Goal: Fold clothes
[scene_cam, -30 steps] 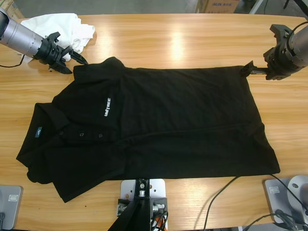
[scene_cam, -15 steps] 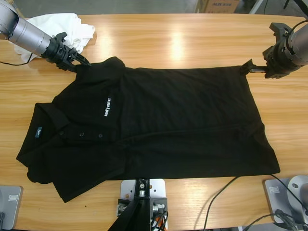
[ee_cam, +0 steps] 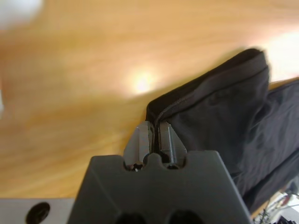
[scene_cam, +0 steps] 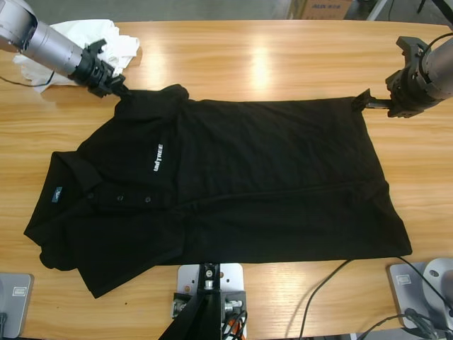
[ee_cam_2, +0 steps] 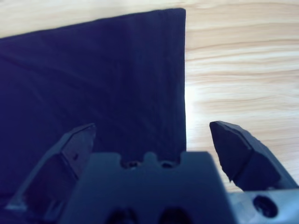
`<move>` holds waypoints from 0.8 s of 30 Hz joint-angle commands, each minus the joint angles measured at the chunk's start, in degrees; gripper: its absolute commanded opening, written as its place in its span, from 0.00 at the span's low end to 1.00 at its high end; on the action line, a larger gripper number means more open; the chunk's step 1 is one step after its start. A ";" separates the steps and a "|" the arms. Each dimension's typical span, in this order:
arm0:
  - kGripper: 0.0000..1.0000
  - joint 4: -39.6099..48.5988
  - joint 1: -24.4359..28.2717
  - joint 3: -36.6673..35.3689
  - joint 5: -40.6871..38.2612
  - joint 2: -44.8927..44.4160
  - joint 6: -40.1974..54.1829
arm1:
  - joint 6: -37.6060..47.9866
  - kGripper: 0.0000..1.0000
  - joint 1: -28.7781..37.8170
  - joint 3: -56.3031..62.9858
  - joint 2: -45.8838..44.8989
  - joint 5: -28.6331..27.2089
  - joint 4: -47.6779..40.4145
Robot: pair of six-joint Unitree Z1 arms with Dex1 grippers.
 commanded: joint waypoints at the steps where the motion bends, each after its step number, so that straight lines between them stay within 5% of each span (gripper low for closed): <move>1: 0.00 -3.16 -0.95 -2.17 -0.90 -2.35 0.55 | -2.60 0.93 -13.02 3.90 1.66 11.70 -5.31; 7: 0.00 -3.02 -1.13 -0.78 -1.18 -2.91 0.60 | -12.30 0.85 -29.92 3.62 12.27 28.43 -13.43; 13: 0.00 -2.70 -1.50 -0.76 -1.97 -3.72 0.57 | -21.02 0.73 -34.68 2.50 20.96 38.82 -16.03; 24: 0.00 -2.40 -1.60 -0.22 -2.22 -4.27 0.57 | -25.66 0.72 -35.61 2.67 24.23 44.83 -21.38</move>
